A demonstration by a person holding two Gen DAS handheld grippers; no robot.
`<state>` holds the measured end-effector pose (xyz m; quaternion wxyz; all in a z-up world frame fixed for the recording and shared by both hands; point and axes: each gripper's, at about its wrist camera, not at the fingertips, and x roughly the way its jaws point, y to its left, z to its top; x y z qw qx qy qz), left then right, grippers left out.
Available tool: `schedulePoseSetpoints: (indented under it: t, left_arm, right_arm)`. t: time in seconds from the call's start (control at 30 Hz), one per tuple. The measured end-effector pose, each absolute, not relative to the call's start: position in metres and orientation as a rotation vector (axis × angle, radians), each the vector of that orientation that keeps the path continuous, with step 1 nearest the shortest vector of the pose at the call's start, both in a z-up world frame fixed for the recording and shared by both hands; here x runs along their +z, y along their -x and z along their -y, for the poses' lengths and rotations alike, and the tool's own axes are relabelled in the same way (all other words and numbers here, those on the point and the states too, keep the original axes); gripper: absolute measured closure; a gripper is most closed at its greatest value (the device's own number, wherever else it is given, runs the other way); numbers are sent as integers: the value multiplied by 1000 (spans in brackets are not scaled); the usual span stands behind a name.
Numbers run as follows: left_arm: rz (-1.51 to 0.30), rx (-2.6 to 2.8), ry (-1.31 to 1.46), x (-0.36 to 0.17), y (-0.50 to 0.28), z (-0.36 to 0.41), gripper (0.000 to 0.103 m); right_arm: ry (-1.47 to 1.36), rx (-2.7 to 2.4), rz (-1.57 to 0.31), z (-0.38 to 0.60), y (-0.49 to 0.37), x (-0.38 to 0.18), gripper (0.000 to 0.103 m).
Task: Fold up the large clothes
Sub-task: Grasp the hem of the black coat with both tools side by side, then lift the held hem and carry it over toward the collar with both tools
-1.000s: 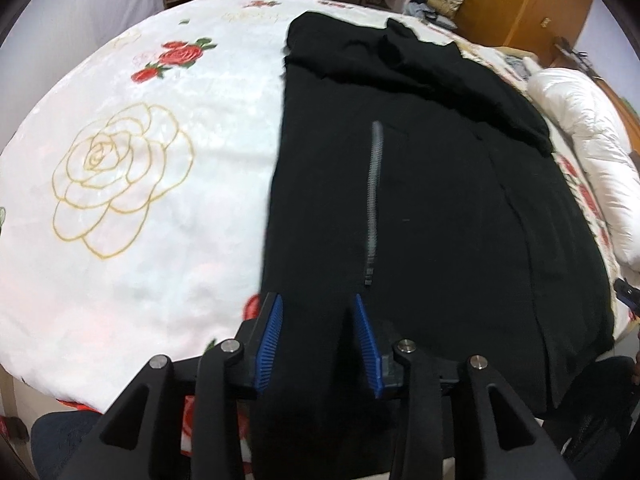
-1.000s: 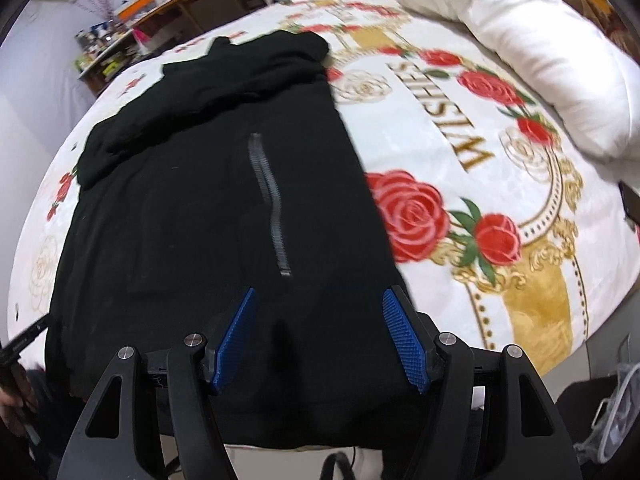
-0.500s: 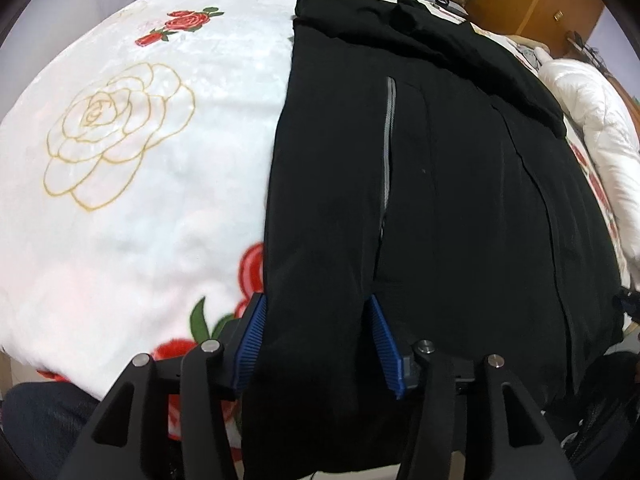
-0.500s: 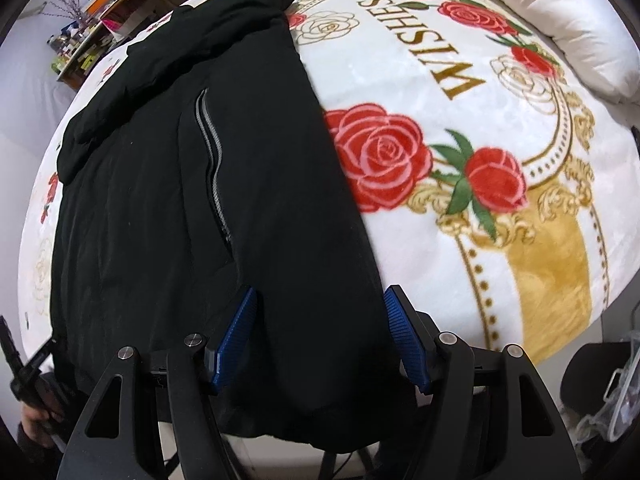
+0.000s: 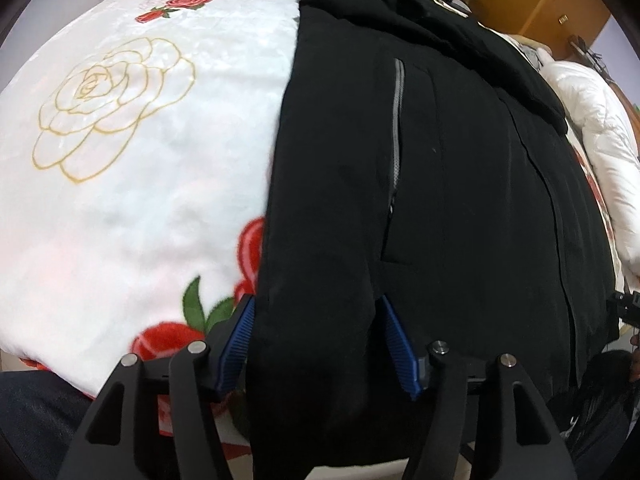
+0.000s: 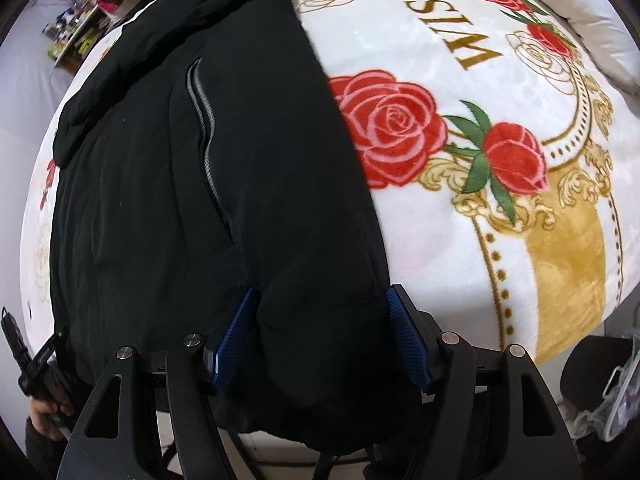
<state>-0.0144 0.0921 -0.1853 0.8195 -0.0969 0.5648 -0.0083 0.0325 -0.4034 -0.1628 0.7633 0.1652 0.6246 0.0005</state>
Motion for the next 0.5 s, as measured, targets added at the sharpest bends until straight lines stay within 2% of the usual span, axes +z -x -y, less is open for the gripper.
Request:
schedulePoseSetpoints:
  t: [0.07,0.1,0.17,0.23,0.5]
  left_arm:
    - [-1211,-42,197,-183,11,-86,59]
    - [-1211,-56,198,-181,12,-85,63]
    - [-1207,-67,207,-176,14,-84,80]
    - [-1196,-75,228,-167,15,-86,84]
    - [-1051,-136,339,-110,23,-111,87]
  right_arm:
    - [-346,12,-1369,400,-33,-163,40]
    - [-352,24,-1372,399,-34,-162,48]
    - [-379,52,-1365,397,-31,-158,62]
    - [-406,79,-1340,396,-28,-150,73]
    - [-456,181,-1210,395,-19,-93,81]
